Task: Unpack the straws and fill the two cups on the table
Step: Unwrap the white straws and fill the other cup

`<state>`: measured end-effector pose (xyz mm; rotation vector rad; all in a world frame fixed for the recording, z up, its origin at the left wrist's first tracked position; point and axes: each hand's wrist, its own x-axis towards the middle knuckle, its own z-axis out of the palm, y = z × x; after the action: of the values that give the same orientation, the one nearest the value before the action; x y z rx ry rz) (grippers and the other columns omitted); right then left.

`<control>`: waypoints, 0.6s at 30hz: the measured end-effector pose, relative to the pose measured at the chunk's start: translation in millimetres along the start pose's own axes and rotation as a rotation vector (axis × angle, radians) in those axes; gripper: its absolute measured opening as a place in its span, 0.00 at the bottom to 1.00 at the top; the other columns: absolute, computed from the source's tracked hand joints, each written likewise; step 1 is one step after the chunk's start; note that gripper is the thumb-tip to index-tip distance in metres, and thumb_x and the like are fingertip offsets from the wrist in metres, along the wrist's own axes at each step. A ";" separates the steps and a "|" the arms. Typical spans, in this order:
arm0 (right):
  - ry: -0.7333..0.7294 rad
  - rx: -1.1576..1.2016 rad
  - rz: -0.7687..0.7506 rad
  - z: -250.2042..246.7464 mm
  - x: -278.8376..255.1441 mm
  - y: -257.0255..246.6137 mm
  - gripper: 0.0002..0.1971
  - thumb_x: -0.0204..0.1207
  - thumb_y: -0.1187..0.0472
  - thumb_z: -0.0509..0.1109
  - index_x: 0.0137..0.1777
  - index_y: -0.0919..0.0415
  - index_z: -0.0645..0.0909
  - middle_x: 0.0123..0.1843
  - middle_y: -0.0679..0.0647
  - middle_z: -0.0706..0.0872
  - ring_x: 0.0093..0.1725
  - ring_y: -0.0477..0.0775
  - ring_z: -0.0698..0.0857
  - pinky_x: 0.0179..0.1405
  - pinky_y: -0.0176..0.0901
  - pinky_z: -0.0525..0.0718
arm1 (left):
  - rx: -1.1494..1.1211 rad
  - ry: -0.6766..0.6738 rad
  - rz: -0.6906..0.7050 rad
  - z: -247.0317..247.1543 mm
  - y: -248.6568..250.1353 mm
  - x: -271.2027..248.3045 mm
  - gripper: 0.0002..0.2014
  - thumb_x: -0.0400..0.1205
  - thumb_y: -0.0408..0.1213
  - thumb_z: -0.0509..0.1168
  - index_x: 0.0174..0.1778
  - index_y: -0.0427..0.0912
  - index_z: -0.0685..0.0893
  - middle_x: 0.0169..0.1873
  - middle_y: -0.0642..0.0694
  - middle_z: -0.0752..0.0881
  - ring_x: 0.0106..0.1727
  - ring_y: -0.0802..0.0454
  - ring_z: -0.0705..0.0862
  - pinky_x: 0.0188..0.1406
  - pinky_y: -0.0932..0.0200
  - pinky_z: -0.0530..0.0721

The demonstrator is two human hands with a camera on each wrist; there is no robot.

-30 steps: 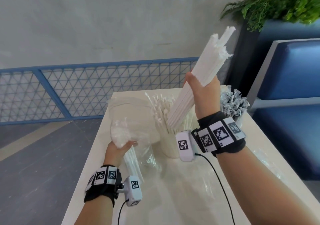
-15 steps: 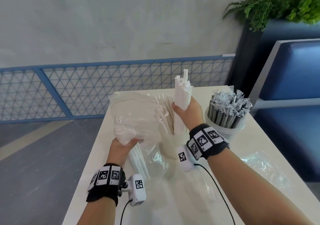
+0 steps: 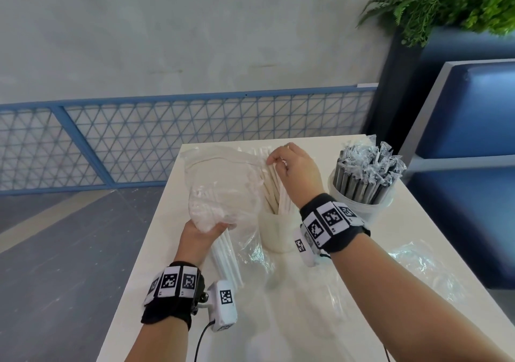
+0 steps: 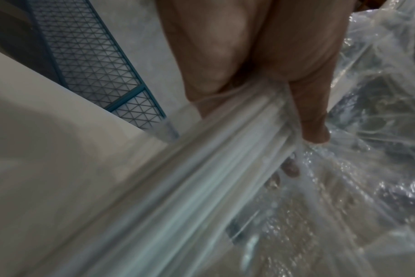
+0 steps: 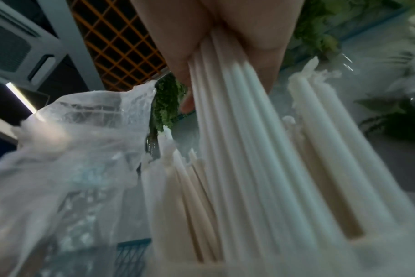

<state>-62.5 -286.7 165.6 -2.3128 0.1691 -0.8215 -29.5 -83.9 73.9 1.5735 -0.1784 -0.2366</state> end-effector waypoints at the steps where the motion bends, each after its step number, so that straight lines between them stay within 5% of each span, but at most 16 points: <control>1: 0.057 -0.100 -0.056 -1.0 -0.9 -3.5 0.12 0.74 0.60 0.60 0.49 0.60 0.84 0.53 0.57 0.83 0.51 0.54 0.79 0.54 0.49 0.78 | 0.003 -0.001 0.007 0.0 1.2 -1.1 0.30 0.53 0.51 0.81 0.44 0.33 0.90 0.45 0.38 0.91 0.52 0.44 0.88 0.55 0.53 0.82; 4: 0.268 -0.026 -0.249 -6.1 -12.5 -23.7 0.10 0.77 0.61 0.64 0.54 0.62 0.81 0.55 0.58 0.82 0.52 0.50 0.77 0.55 0.38 0.76 | 0.010 -0.001 0.017 -2.1 3.9 -3.2 0.30 0.54 0.53 0.79 0.43 0.33 0.90 0.45 0.37 0.91 0.54 0.41 0.88 0.60 0.46 0.81; 8: -0.129 0.171 -0.150 12.4 -38.8 -44.0 0.08 0.78 0.68 0.64 0.53 0.64 0.83 0.49 0.57 0.86 0.44 0.48 0.83 0.49 0.39 0.84 | 0.007 -0.017 -0.017 -0.5 7.9 -5.5 0.11 0.62 0.39 0.81 0.37 0.41 0.90 0.38 0.48 0.92 0.47 0.53 0.89 0.56 0.52 0.82; 11: -0.400 0.099 -0.009 30.0 -46.9 -41.7 0.12 0.79 0.63 0.64 0.60 0.63 0.80 0.54 0.57 0.86 0.49 0.53 0.85 0.56 0.47 0.83 | 0.032 -0.026 -0.002 0.7 10.9 -8.5 0.13 0.63 0.38 0.80 0.40 0.45 0.88 0.37 0.50 0.91 0.44 0.55 0.87 0.49 0.59 0.83; 15: -0.569 0.084 0.081 43.0 -57.6 -41.8 0.18 0.74 0.59 0.70 0.61 0.66 0.76 0.57 0.57 0.84 0.54 0.54 0.84 0.55 0.47 0.84 | 0.202 -0.145 0.040 3.2 14.1 -11.5 0.12 0.71 0.21 0.72 0.45 0.41 0.86 0.30 0.60 0.88 0.35 0.72 0.85 0.36 0.76 0.81; 18: -0.597 0.117 0.197 48.5 -66.0 -43.0 0.24 0.72 0.61 0.71 0.68 0.65 0.73 0.63 0.61 0.81 0.61 0.59 0.81 0.61 0.43 0.80 | 0.379 -0.239 0.090 6.1 17.4 -11.5 0.20 0.67 0.22 0.76 0.51 0.43 0.83 0.37 0.63 0.83 0.40 0.68 0.83 0.35 0.82 0.77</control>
<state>-89.9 -205.5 130.8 -2.2782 0.0783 -0.0249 -41.6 -87.1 91.7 1.9054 -0.5032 -0.3348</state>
